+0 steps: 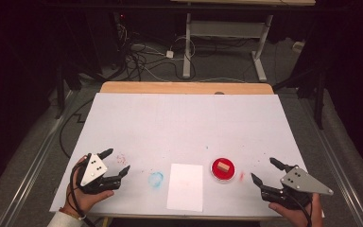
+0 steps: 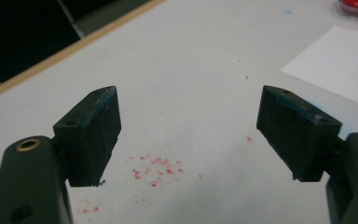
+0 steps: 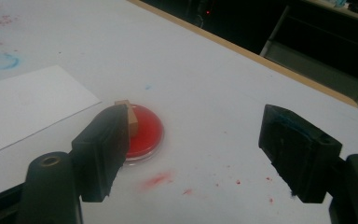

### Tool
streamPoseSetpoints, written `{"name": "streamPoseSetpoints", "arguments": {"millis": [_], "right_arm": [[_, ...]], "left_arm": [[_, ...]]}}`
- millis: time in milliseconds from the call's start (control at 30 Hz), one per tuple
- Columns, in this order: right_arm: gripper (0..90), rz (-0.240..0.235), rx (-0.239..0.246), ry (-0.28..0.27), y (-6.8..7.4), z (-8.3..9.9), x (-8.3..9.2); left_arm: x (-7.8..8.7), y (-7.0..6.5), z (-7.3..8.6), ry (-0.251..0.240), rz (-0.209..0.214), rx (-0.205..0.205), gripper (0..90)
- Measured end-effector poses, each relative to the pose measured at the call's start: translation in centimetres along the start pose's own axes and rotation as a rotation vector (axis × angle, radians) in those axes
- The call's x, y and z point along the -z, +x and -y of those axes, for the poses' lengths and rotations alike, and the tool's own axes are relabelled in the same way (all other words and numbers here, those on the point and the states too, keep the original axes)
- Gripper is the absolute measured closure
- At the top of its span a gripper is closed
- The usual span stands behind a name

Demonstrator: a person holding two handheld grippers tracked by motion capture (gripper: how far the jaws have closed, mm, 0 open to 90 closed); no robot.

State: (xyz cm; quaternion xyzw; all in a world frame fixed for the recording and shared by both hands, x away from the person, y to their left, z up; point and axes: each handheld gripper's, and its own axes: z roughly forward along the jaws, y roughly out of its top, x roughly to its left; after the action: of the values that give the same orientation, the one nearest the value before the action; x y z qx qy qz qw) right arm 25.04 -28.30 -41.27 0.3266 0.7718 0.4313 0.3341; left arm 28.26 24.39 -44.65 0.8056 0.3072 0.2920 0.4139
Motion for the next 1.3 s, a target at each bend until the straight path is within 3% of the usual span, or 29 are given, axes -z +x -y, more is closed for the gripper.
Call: {"name": "streamPoseSetpoints", "arguments": {"millis": [67,367,667,867,1300], "right_arm": [[25.3,0.007,-0.008,0.002,-0.1,0.0,0.1],[25.5,0.003,-0.001,0.025,-0.5,0.1,-0.1],[25.9,-0.003,0.003,0.035,-0.7,0.0,0.0],[25.9,-0.011,0.015,0.041,-1.1,-0.4,-0.2],[25.9,-0.052,0.046,0.096,-2.2,-2.8,-0.5]], "left_arm": [[0.0,0.0,-0.2,-0.011,0.009,0.001,21.0],[-0.6,-0.3,-0.2,0.027,0.033,-0.011,21.4],[-0.7,-0.6,-0.3,0.037,0.034,-0.030,21.4],[-0.7,-0.6,-0.3,0.037,0.034,-0.022,21.4],[-1.0,-0.8,-0.3,0.047,0.036,-0.029,20.9]]}}
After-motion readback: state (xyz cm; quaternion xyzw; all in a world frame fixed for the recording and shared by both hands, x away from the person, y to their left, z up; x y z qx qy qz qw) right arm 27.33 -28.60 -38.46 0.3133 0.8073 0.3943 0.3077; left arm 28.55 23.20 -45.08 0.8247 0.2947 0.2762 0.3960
